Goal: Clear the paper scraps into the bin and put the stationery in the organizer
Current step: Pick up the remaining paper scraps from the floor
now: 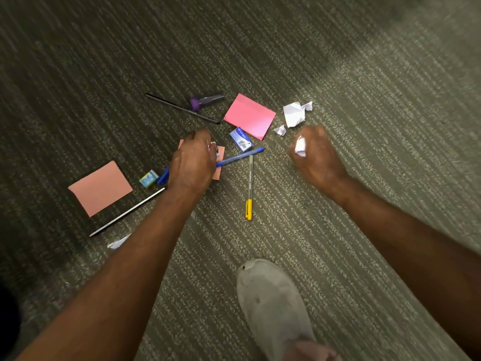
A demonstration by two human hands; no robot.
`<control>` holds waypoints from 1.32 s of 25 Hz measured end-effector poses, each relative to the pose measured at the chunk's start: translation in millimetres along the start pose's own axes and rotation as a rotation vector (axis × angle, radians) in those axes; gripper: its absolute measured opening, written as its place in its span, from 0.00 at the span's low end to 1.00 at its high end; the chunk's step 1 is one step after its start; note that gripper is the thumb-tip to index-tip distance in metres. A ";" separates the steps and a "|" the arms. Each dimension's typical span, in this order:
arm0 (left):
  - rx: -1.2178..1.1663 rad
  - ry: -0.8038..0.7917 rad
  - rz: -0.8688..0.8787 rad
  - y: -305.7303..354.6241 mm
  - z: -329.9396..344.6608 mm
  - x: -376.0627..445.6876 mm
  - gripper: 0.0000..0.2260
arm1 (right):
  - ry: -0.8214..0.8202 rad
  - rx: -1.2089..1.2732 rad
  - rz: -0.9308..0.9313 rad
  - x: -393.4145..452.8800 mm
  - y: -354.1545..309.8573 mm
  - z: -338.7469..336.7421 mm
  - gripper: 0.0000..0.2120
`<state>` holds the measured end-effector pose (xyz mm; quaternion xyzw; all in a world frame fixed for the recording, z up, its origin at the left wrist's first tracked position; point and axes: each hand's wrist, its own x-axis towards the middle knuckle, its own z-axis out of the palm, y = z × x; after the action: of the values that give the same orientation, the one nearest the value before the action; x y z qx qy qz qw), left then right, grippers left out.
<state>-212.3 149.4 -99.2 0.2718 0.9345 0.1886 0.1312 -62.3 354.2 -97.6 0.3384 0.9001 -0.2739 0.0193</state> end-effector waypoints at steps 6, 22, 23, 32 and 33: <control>-0.181 0.045 -0.045 27.7 -6.0 4.2 0.07 | 0.150 0.184 0.097 35.0 -3.2 -26.5 0.12; 0.161 -0.125 0.159 118.7 55.7 45.7 0.13 | -0.056 -0.034 0.082 55.4 12.0 -20.6 0.16; 0.168 -0.126 0.174 119.3 55.9 44.8 0.13 | -0.053 -0.021 0.066 52.8 14.3 -20.6 0.15; -0.311 0.054 -0.010 89.7 20.7 -5.9 0.05 | 0.005 0.405 0.122 24.0 -28.8 -14.5 0.13; -0.354 0.091 -0.040 81.9 11.8 -12.1 0.06 | 0.010 0.455 0.118 19.4 -41.1 -14.4 0.13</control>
<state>-160.7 209.9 -73.3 0.2169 0.8969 0.3598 0.1383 -100.5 347.5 -70.0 0.3875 0.7939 -0.4663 -0.0459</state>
